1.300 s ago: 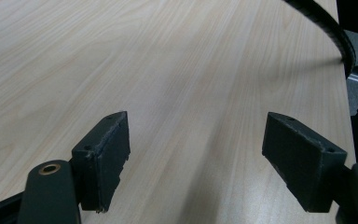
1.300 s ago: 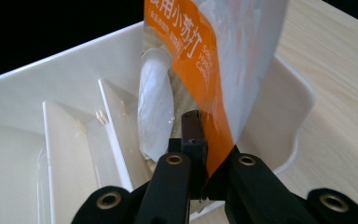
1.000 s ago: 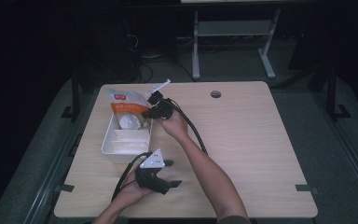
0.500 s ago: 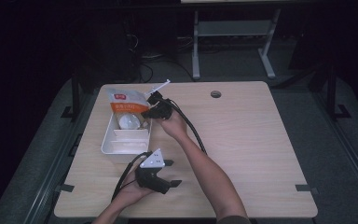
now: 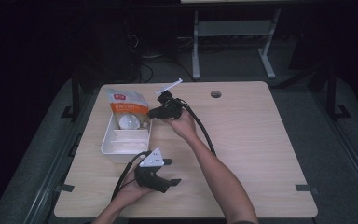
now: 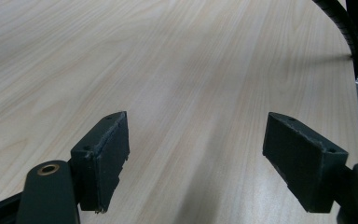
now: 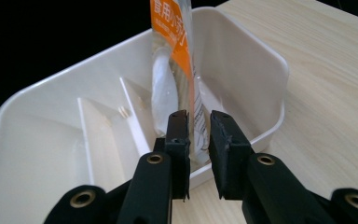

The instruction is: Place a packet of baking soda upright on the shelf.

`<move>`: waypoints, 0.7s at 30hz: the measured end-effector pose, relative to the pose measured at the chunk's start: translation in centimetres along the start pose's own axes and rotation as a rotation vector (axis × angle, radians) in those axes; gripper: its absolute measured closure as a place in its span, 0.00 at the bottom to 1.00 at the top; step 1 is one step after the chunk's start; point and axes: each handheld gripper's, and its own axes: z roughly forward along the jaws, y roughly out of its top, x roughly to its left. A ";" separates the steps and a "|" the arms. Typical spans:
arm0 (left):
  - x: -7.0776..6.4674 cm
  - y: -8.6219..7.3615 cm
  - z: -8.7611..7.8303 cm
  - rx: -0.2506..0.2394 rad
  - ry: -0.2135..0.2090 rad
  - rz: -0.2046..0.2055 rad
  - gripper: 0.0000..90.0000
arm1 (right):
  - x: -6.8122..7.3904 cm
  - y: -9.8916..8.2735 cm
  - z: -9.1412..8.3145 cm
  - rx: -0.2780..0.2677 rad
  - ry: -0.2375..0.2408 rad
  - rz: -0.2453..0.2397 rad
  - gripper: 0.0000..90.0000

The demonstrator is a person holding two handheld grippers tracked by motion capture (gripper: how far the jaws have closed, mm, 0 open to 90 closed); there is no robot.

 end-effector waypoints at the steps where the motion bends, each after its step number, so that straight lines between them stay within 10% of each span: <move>1: 0.0 0.0 0.0 -0.002 0.001 -0.002 0.25 | 0.0 -0.1 -0.3 -0.006 0.011 0.009 0.85; 21: 0.5 0.3 0.0 -0.015 0.036 -0.025 0.25 | -0.8 -2.4 -5.4 -0.039 0.012 0.023 0.76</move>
